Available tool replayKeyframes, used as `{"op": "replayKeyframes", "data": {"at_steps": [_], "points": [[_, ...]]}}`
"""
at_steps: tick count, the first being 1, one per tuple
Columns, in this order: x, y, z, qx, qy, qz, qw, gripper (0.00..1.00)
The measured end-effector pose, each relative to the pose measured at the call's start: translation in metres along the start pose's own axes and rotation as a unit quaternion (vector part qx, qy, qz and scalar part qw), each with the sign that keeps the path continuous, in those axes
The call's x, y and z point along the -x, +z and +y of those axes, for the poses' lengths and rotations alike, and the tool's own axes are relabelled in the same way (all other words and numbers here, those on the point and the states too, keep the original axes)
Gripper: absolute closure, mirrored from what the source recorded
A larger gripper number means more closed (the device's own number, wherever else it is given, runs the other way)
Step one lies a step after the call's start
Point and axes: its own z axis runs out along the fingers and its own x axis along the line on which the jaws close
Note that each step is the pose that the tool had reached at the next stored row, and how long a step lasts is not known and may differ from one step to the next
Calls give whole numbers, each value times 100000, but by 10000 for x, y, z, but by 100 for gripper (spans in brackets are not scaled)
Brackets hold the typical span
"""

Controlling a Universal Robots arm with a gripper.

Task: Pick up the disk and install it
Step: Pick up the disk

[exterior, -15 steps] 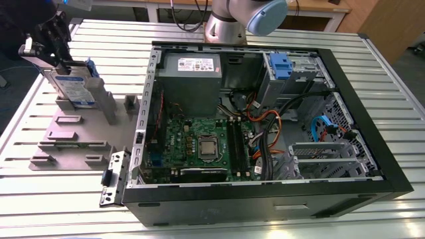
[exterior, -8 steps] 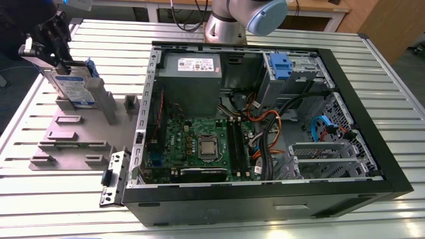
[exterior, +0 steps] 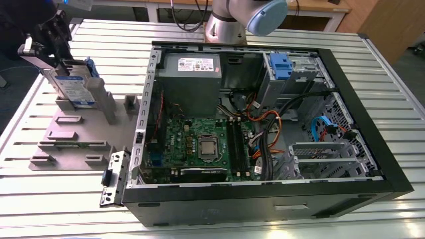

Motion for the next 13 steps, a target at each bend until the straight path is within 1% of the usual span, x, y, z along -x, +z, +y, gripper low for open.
{"op": "replayKeyframes", "data": {"at_steps": [2, 4, 5, 6, 7, 13], "points": [[0, -12, 0, -37, -34, -7, 100000, 58], [0, -11, 0, -58, -70, -11, 100000, 58], [1, -11, 0, -68, -81, -70, 100000, 58], [0, -10, 0, -78, -125, -194, 100000, 58], [1, -10, 0, -85, -143, -218, 100000, 58], [0, -9, 0, -83, -178, -224, 100000, 58]]}}
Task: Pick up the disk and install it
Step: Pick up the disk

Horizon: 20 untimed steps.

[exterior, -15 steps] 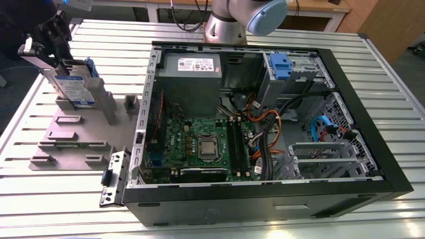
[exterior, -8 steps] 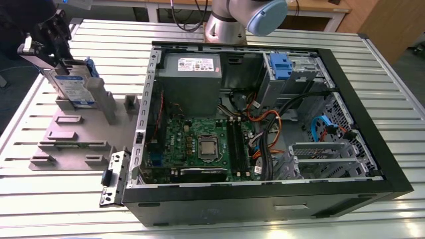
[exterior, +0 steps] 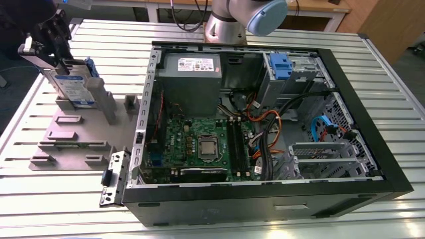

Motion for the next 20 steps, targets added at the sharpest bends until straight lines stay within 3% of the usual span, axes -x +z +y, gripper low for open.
{"op": "replayKeyframes", "data": {"at_steps": [5, 7, 20], "points": [[0, 0, 0, -2, -20, 0, 100000, 58], [0, 0, 0, 3, -29, 4, 100000, 65], [1, -23, 0, -2, -84, -3, 100000, 65]]}}
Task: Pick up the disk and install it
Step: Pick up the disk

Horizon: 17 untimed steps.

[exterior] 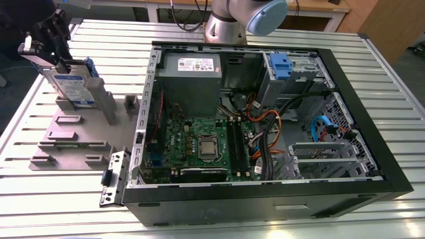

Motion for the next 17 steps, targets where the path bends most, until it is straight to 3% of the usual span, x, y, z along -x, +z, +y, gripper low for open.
{"op": "replayKeyframes", "data": {"at_steps": [17], "points": [[3, -79, 1, 4, -3, 1, 100000, 65]]}}
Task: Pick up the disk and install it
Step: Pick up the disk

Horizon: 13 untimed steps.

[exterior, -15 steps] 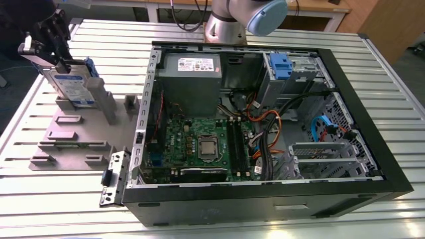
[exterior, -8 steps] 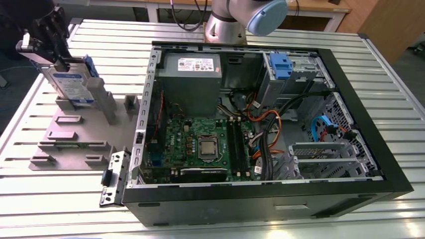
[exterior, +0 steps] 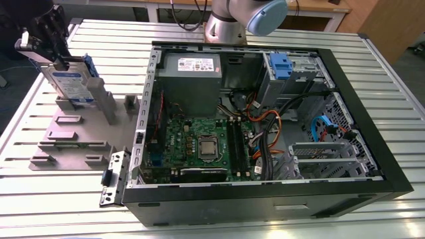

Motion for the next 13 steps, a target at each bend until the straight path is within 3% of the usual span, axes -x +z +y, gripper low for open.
{"op": "replayKeyframes", "data": {"at_steps": [8, 13], "points": [[0, -7, 0, 5, 2, 4, 100000, 65], [4, -84, 1, 6, 3, 6, 100000, 65]]}}
